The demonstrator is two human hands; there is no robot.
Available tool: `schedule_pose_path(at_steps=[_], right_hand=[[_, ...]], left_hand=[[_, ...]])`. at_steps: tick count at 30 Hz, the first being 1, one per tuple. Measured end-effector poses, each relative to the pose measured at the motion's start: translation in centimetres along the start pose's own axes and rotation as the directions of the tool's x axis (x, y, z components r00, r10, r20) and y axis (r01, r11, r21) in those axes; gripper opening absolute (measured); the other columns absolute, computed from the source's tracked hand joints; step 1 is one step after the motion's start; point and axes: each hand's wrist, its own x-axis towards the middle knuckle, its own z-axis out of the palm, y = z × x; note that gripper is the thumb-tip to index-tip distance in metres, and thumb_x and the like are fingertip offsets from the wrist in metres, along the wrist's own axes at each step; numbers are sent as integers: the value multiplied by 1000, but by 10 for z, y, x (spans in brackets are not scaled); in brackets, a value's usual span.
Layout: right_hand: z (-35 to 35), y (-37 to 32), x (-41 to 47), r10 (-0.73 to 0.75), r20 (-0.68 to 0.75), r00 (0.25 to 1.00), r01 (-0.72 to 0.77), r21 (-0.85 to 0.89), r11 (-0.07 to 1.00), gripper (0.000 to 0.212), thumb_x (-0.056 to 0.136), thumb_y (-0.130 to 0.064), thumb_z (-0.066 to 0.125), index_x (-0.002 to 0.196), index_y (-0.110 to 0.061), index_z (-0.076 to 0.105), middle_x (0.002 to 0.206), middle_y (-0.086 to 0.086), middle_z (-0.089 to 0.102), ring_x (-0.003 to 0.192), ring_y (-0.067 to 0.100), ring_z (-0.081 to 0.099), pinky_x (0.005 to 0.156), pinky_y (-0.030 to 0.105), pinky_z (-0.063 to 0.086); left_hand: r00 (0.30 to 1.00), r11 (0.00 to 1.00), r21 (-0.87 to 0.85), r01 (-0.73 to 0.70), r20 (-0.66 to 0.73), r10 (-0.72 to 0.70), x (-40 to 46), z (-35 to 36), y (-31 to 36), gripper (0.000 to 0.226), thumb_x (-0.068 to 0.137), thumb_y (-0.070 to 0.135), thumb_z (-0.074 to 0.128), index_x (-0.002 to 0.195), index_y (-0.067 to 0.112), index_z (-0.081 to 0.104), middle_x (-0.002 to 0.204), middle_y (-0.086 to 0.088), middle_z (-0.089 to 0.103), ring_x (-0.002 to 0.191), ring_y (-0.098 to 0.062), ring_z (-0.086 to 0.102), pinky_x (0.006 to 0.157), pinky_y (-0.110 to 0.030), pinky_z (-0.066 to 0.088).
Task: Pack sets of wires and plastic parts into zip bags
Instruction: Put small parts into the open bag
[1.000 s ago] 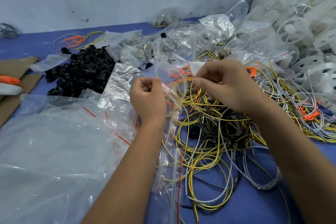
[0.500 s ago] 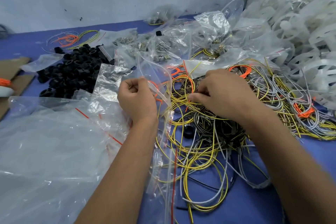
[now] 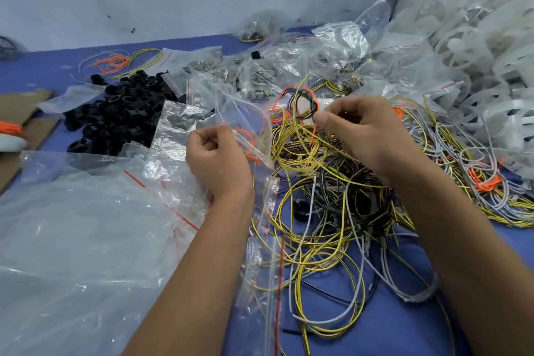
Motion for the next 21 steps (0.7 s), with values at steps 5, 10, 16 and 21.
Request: schedule_pose_path(at_steps=[5,10,16,21], right_hand=[[-3,2,3,16,-70,997,-11,75,997,23,99,-28,67,79,-18,68,51,-11,46,45,9,35,43,22,27],[-5,10,4,5,-226,974,-73,-293,953,25,99,-28,68,79,-12,70,60,-4,64,49,4,49,50,23,36],[-9,6,3,-47,-294,955,-115,-508,854,11,88,-25,80,92,-16,74,73,-6,66,63,-1,55,62,20,41],[-4,2,1,-221,-307,926,-10,-604,797,8,95,-19,70,99,-14,75,93,4,71,75,18,57,75,32,47]], left_hand=[[1000,1000,9,-8,-10,8,1,0,1,10,76,19,62,70,20,54,58,-7,54,55,-25,47,60,-41,43],[1000,1000,18,-1,-13,2,0,-1,0,9,77,18,62,71,19,55,58,-7,55,55,-25,49,58,-41,44],[1000,999,43,15,-12,-14,-1,-1,2,8,76,18,61,71,20,55,63,-12,57,59,-27,50,63,-47,47],[1000,998,68,9,-5,-8,-2,-2,2,8,78,18,61,73,20,56,63,-11,58,60,-26,51,64,-50,50]])
